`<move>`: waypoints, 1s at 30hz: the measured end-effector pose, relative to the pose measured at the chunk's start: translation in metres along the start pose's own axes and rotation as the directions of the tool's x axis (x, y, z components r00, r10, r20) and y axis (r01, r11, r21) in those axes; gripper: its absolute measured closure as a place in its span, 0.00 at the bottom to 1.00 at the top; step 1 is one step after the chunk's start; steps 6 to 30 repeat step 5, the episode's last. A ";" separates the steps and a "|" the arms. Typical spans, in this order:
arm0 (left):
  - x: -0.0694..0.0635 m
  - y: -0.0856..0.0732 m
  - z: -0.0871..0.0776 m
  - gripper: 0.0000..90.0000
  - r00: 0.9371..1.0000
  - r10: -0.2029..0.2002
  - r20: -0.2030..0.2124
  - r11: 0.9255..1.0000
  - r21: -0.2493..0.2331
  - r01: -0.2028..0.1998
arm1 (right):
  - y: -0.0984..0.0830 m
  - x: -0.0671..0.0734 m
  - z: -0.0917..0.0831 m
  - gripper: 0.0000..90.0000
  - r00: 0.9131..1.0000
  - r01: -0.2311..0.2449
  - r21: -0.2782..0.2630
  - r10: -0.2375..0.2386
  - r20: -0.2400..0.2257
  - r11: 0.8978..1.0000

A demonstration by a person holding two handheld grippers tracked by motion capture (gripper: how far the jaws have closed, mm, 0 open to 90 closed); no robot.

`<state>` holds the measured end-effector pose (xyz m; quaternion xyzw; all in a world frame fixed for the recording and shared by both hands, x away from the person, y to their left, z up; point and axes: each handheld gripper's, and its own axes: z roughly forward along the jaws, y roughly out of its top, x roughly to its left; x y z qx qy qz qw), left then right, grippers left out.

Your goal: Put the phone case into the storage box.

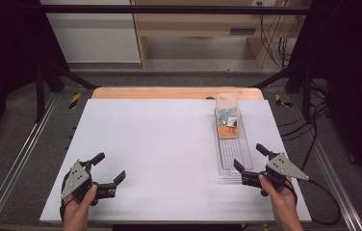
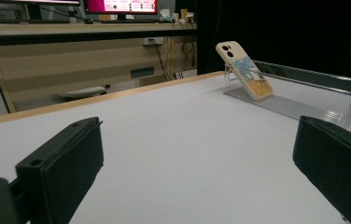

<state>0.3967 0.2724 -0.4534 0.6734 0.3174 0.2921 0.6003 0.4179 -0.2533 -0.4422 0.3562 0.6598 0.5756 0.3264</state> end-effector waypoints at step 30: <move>-0.001 0.000 0.001 0.02 1.000 -0.003 0.007 1.000 0.001 0.003 | -0.001 0.001 0.009 0.04 1.000 -0.016 0.016 0.016 0.002 1.000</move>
